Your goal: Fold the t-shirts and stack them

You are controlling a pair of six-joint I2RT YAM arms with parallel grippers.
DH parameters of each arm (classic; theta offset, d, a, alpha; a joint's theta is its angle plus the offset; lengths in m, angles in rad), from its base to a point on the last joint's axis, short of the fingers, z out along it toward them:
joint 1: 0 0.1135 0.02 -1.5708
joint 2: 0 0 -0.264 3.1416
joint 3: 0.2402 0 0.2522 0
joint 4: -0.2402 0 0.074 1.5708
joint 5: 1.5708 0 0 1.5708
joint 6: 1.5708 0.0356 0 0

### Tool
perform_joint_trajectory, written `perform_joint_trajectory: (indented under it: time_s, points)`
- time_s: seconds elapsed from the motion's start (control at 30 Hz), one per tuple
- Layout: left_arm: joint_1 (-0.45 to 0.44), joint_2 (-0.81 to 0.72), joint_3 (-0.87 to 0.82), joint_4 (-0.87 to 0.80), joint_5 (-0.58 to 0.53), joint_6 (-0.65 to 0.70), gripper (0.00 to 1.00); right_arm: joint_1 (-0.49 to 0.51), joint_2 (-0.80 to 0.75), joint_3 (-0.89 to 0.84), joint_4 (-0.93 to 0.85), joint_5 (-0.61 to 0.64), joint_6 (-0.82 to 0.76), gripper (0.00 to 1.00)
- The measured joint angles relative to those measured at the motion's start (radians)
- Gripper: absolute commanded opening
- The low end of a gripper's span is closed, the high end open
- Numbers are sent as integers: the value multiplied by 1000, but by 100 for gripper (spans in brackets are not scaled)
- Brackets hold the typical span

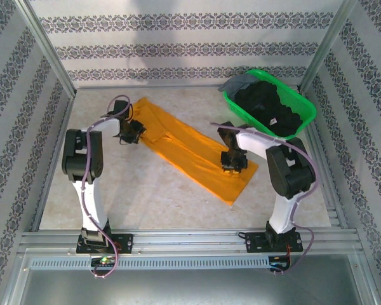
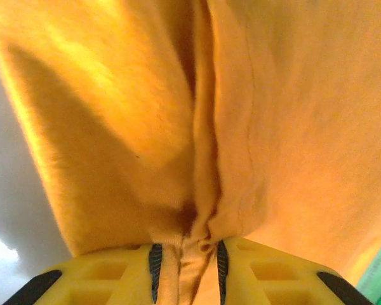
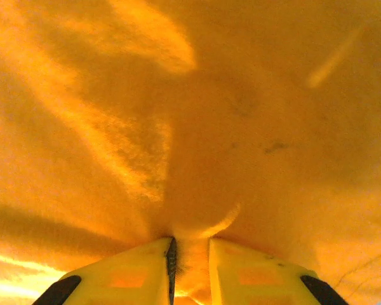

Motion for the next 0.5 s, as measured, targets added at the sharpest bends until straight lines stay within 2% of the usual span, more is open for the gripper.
perform_joint_trajectory:
  time_s: [0.13, 0.23, 0.3, 0.4, 0.5]
  points:
    - [-23, 138, 178, 61, 47, -6, 35, 119, -84, -116, 92, -98, 171, 25]
    - [-53, 252, 328, 124, 78, -20, 37, 217, -88, -125, 161, -173, 304, 27]
    - [-74, 321, 430, 145, 93, -27, 41, 266, -76, -114, 204, -206, 375, 30]
    - [-98, 394, 543, 169, 112, -39, 48, 301, -63, -103, 267, -251, 452, 35]
    - [-113, 425, 610, 161, 123, -41, 50, 295, -64, -98, 290, -269, 500, 38]
